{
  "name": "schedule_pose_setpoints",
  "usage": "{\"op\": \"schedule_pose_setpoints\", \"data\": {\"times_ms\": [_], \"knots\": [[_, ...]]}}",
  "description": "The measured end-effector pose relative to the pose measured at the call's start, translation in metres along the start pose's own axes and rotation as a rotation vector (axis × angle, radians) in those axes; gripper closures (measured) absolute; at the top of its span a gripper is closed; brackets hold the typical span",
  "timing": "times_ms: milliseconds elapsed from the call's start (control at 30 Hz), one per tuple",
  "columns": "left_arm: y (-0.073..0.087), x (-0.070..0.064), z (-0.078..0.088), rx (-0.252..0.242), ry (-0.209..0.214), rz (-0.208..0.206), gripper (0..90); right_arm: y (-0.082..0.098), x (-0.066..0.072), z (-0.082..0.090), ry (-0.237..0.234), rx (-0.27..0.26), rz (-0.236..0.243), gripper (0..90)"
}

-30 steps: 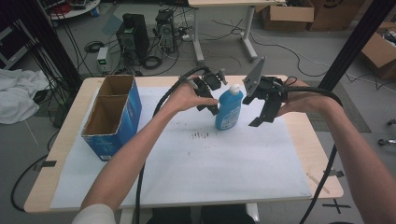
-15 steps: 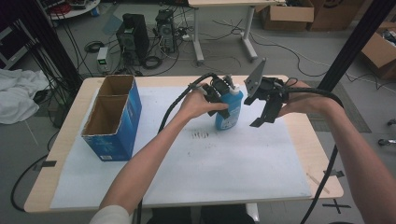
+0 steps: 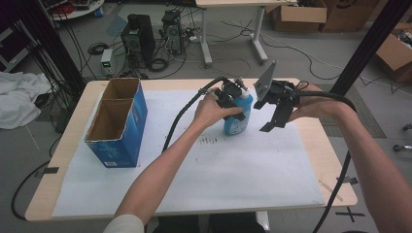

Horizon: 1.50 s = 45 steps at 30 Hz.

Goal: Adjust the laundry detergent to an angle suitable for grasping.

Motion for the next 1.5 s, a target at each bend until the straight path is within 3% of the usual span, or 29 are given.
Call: {"op": "schedule_pose_setpoints", "data": {"times_ms": [133,233,1133,1500], "knots": [[-0.004,-0.002,-0.007,-0.055,0.013,0.030,17.3,0.001,0.000,-0.001,0.003,0.003,0.001,17.6],[-0.003,-0.002,-0.011,-0.068,0.019,0.045,17.0,0.002,0.000,-0.002,0.003,0.002,-0.004,17.6],[0.000,0.003,-0.018,-0.093,-0.002,0.045,32.6,0.002,-0.002,-0.005,0.004,0.005,-0.005,18.1],[-0.001,0.005,-0.019,-0.103,-0.029,0.033,40.3,0.001,-0.001,-0.005,0.007,0.003,0.000,18.3]]}}
Point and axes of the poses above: each handheld gripper's, and its own axes: z roughly backward along the jaws, y roughly out of its underside, x roughly to its left, the point moved 9 cm from there along -z, roughly forward along the jaws, and after that the axes turned 8 degrees about y, right-handed, at the moved point
